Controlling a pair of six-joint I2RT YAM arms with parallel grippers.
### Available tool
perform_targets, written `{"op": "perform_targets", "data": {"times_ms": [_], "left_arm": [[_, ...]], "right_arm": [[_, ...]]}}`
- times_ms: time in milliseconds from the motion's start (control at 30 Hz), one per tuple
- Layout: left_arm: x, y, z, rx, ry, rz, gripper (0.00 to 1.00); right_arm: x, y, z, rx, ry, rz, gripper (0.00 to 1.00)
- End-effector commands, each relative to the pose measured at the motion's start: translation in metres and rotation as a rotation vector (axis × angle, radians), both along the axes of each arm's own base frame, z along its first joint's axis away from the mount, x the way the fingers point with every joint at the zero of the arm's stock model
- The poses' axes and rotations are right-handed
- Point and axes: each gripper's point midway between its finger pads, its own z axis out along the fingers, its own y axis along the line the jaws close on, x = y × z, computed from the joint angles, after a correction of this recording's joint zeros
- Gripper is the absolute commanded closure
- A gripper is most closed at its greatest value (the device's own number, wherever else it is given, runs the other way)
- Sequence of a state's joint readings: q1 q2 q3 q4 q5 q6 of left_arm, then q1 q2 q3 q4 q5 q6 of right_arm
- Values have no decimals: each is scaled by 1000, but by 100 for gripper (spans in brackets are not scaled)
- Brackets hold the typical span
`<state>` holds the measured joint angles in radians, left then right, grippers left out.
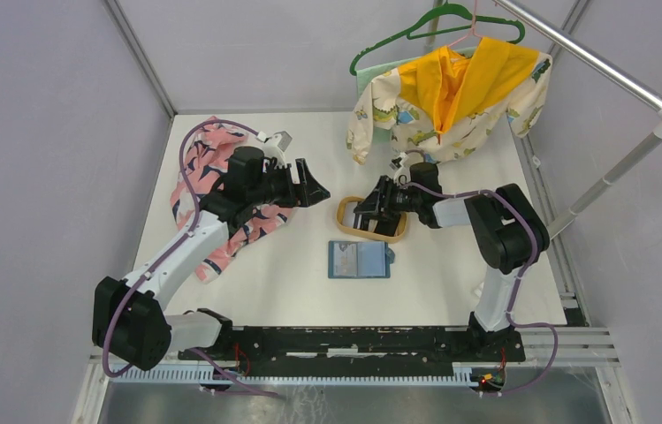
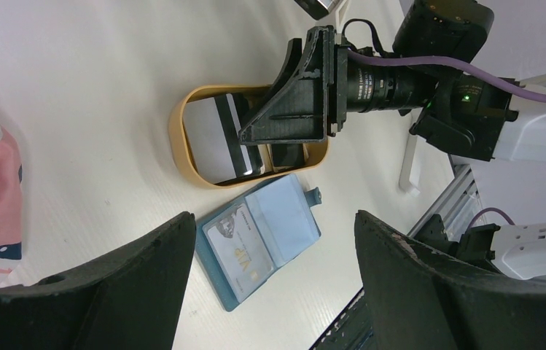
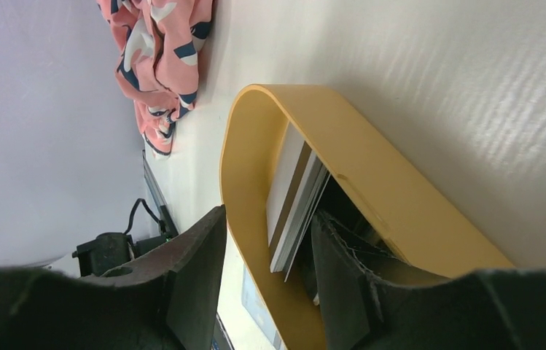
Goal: Put the credit cards into the card holder
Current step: Pick up the credit card from the storage box.
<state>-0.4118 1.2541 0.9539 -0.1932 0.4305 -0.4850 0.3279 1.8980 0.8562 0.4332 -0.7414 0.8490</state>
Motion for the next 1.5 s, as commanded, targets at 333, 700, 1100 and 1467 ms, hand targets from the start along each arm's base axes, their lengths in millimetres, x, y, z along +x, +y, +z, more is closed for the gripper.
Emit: {"op": "perform_targets", "data": {"times_ms": [333, 700, 1100, 1467], "left_arm": [[0, -3, 4, -12, -14, -27, 15], [0, -2, 4, -10, -16, -25, 15], [0, -2, 5, -12, -19, -25, 15], [-1, -2, 6, -9, -20, -27, 15]], "right_arm": [[5, 34, -5, -33, -62, 55, 45], [6, 19, -15, -85, 17, -80, 47], [8, 6, -4, -73, 20, -140, 49], [14, -12, 12, -11, -1, -181, 65]]}}
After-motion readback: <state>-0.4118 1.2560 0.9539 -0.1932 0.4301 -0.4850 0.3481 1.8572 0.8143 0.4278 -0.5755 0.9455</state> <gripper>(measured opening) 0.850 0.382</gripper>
